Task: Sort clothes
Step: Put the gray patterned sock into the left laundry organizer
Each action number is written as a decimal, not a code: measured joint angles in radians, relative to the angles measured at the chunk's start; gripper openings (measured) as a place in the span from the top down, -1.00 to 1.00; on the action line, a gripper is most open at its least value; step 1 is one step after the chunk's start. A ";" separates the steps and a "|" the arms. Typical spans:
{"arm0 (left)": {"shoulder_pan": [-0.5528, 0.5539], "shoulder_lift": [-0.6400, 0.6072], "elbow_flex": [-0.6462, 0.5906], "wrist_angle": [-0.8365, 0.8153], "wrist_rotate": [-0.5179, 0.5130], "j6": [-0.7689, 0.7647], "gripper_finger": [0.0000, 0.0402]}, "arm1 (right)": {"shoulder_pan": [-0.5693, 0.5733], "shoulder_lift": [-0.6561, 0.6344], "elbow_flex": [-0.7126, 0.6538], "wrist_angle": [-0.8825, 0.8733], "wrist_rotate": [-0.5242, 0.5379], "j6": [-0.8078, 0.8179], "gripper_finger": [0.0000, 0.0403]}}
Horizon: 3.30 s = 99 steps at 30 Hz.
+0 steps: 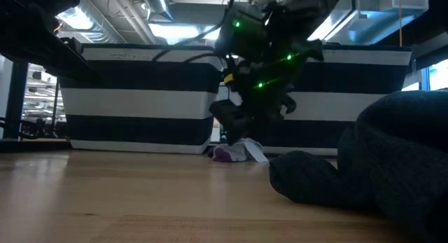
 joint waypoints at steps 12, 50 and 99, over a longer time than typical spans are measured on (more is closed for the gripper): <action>0.000 0.000 0.000 0.000 0.000 -0.003 -0.11 | -0.014 0.067 0.003 0.019 -0.034 0.002 -0.06; 0.000 0.000 0.000 0.000 0.001 -0.003 -0.11 | 0.193 -0.287 -0.001 -0.126 0.001 -0.076 0.82; 0.000 0.000 0.000 -0.023 0.001 -0.026 -0.11 | -0.445 -0.738 0.002 -0.343 -0.141 -0.362 0.23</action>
